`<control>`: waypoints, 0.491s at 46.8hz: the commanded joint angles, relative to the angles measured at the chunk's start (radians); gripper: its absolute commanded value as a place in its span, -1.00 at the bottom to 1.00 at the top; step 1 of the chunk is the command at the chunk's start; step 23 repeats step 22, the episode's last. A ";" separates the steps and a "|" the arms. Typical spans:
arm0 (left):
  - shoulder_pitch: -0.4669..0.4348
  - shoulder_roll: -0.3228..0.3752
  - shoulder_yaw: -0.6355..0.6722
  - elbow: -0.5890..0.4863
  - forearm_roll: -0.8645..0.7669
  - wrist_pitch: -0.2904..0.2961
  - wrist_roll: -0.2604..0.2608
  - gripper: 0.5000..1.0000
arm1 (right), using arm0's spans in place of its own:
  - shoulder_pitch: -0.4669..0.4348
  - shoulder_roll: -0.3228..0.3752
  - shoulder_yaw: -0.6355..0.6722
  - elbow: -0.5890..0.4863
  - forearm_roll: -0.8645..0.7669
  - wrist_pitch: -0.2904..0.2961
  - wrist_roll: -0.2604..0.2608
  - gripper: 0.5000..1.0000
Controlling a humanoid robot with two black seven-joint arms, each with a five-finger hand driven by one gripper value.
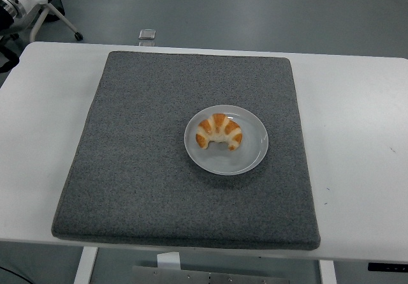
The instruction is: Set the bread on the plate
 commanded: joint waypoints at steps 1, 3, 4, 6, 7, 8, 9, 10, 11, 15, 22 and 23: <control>0.028 -0.022 -0.012 0.023 -0.001 -0.017 -0.014 0.79 | 0.001 0.000 0.000 0.001 0.001 -0.002 0.000 0.72; 0.043 -0.025 -0.030 0.033 0.000 -0.028 -0.023 0.80 | 0.001 0.000 0.000 0.000 0.001 -0.005 0.000 0.72; 0.051 -0.027 -0.038 0.034 0.000 -0.032 -0.025 0.81 | 0.001 0.000 0.000 0.001 0.003 -0.008 0.000 0.72; 0.066 -0.027 -0.057 0.033 0.002 -0.041 -0.030 0.82 | 0.001 0.000 0.000 0.000 0.003 -0.009 0.000 0.72; 0.074 -0.027 -0.064 0.033 0.006 -0.045 -0.030 0.82 | 0.001 0.000 0.000 0.000 0.003 -0.011 -0.001 0.72; 0.080 -0.027 -0.069 0.033 0.009 -0.048 -0.030 0.83 | 0.001 0.000 0.002 0.000 0.003 -0.011 0.000 0.72; 0.083 -0.027 -0.072 0.033 0.010 -0.049 -0.030 0.83 | 0.001 0.000 0.000 0.000 0.003 -0.011 -0.001 0.72; 0.086 -0.027 -0.072 0.033 0.010 -0.049 -0.030 0.83 | 0.001 0.000 0.000 0.000 0.003 -0.011 -0.001 0.72; 0.086 -0.027 -0.072 0.033 0.011 -0.049 -0.030 0.83 | 0.001 0.000 0.000 0.000 0.003 -0.011 -0.001 0.72; 0.097 -0.027 -0.070 0.034 0.011 -0.049 -0.030 0.85 | 0.001 0.000 0.000 0.000 0.003 -0.011 0.000 0.72; 0.112 -0.028 -0.070 0.034 0.011 -0.049 -0.030 0.86 | 0.001 0.000 0.000 0.000 0.003 -0.011 0.000 0.72; 0.112 -0.028 -0.070 0.034 0.011 -0.049 -0.030 0.86 | 0.001 0.000 0.000 0.000 0.003 -0.011 0.000 0.72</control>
